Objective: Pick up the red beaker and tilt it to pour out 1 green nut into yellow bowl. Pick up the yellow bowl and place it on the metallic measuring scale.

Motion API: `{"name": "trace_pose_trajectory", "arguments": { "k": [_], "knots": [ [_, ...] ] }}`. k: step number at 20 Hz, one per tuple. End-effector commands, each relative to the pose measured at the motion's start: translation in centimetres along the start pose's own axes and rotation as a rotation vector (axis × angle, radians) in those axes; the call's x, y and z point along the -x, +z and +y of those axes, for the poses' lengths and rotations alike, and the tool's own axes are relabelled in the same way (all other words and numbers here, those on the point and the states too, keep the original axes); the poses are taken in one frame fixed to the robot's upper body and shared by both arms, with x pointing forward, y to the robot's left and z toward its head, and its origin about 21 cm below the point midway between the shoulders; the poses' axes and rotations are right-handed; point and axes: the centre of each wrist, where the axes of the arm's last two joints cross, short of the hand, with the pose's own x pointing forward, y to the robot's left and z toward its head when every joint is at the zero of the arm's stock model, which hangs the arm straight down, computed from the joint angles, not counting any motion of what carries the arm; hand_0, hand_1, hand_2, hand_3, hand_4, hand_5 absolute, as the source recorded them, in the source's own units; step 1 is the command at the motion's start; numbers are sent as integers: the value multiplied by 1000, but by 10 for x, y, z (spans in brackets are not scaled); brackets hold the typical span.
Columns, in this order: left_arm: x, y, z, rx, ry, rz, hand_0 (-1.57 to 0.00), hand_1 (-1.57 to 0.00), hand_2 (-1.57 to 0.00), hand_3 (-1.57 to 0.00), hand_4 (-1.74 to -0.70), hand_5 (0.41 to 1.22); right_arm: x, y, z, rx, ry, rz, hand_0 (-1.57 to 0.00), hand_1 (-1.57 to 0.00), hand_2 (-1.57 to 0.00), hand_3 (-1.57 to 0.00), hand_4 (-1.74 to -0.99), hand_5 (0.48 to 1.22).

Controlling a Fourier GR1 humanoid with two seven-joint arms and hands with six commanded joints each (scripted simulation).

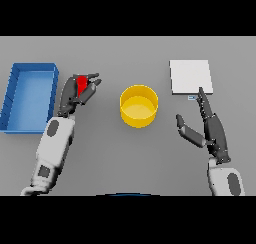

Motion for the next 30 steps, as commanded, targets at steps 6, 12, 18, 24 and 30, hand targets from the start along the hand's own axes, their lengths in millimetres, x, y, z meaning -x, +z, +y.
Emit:
{"name": "trace_pose_trajectory", "arguments": {
  "k": [6, 12, 18, 24, 30],
  "knots": [
    [-30, -6, 8, -19, -48, -102, -1540, -1540, -1541, -1541, -1709, 1097, -1, 0, 3, -3, 20, -6, 1, 1, 1, 1, -1255, 672],
    [-71, -13, -1, 146, -397, -142, -1563, -1563, -1563, -1563, -1733, 1121, -2, 3, 2, 7, 72, -14, 1, 1, 1, 1, -1243, 691],
    [-85, -14, -15, 227, -565, -151, -1564, -1565, -1565, -1565, -1734, 1112, -4, 6, 5, -2, 49, 9, 1, 1, 1, 1, -1248, 711],
    [-108, -27, -36, 353, -1068, -261, -1569, -1569, -1569, -1569, -1739, 1152, -7, 2, 5, -1, 46, -1, 1, 1, 1, 1, -1267, 721],
    [-126, -43, -59, 510, -1444, -356, -1571, -1571, -1571, -1571, -1647, 1203, -2, 5, 4, 1, 28, -20, 1, 1, 1, 1, -1262, 705]
  ]
}}
